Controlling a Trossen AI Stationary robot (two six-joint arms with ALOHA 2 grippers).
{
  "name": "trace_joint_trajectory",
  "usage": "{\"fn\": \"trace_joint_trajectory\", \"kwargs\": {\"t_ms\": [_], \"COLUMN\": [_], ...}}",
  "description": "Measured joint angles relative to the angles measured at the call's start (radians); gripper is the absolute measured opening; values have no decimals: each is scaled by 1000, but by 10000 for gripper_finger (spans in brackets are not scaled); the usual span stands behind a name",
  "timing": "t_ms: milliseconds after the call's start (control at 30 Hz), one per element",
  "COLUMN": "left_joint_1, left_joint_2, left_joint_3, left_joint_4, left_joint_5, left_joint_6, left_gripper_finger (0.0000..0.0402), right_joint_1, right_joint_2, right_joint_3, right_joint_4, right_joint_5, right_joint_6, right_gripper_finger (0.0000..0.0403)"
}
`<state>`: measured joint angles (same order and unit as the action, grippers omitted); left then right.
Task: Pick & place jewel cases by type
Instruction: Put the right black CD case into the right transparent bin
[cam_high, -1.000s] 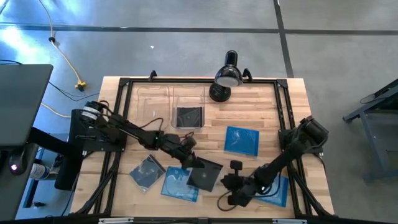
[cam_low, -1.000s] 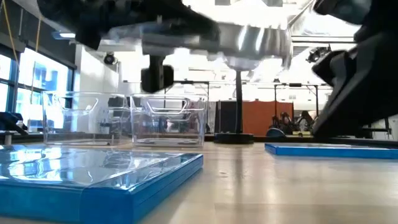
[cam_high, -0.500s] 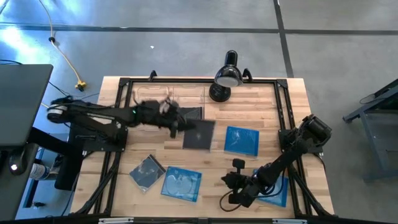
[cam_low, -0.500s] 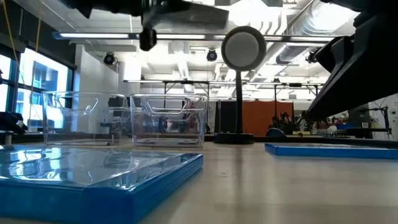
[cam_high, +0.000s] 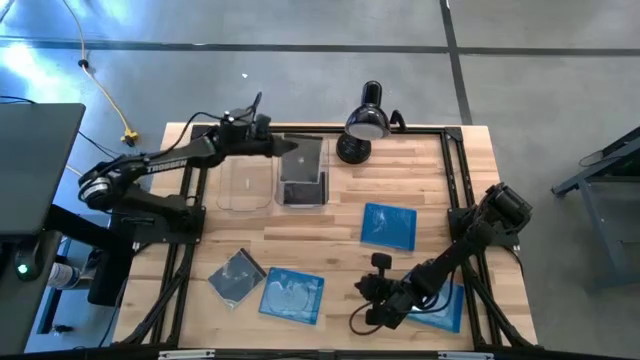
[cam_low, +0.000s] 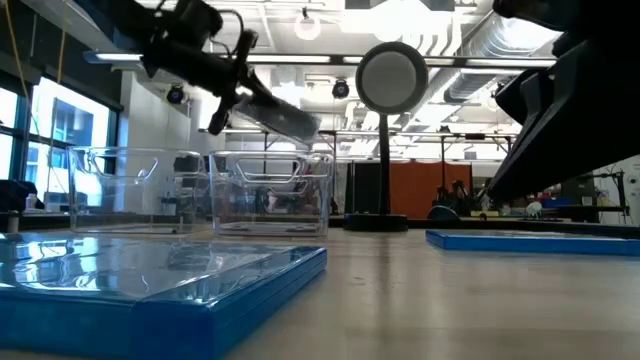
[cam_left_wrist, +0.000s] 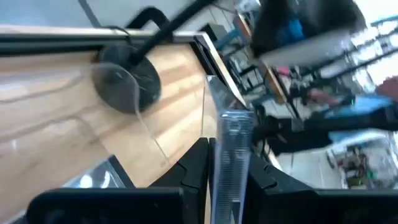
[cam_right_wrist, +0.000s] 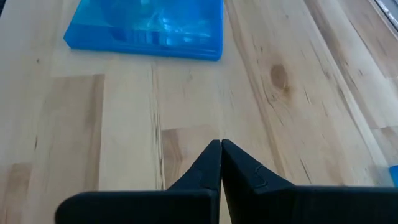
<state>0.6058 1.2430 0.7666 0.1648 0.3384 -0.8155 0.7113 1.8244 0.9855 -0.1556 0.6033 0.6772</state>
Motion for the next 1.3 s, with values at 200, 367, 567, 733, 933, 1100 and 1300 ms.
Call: {"fn": "trace_joint_trajectory", "kwargs": {"t_ms": [200,367,567,733,933,1100,1300], "left_joint_1": [2,-21,-55,-59,-59,-72,-83], "left_joint_2": [78,130,156,155,155,197,238], "left_joint_3": [-2,-2,-2,-2,-1,-2,-2], "left_joint_4": [1,-3,-58,-72,-103,-119,-89], "left_joint_5": [-21,-36,-60,-35,-38,-32,-18], "left_joint_6": [-76,-107,-114,-136,-158,-159,-148], "left_gripper_finger": [46,46,46,46,46,46,46], "right_joint_1": [0,0,0,0,0,0,0], "right_joint_2": [0,0,0,0,0,1,1], "right_joint_3": [0,0,0,0,0,0,0], "right_joint_4": [-9,-25,-37,-35,-36,-38,-39], "right_joint_5": [-5,-15,-17,-17,-36,-36,-35], "right_joint_6": [-1,28,48,49,50,42,43], "right_gripper_finger": [0,0,0,0,0,0,0]}}
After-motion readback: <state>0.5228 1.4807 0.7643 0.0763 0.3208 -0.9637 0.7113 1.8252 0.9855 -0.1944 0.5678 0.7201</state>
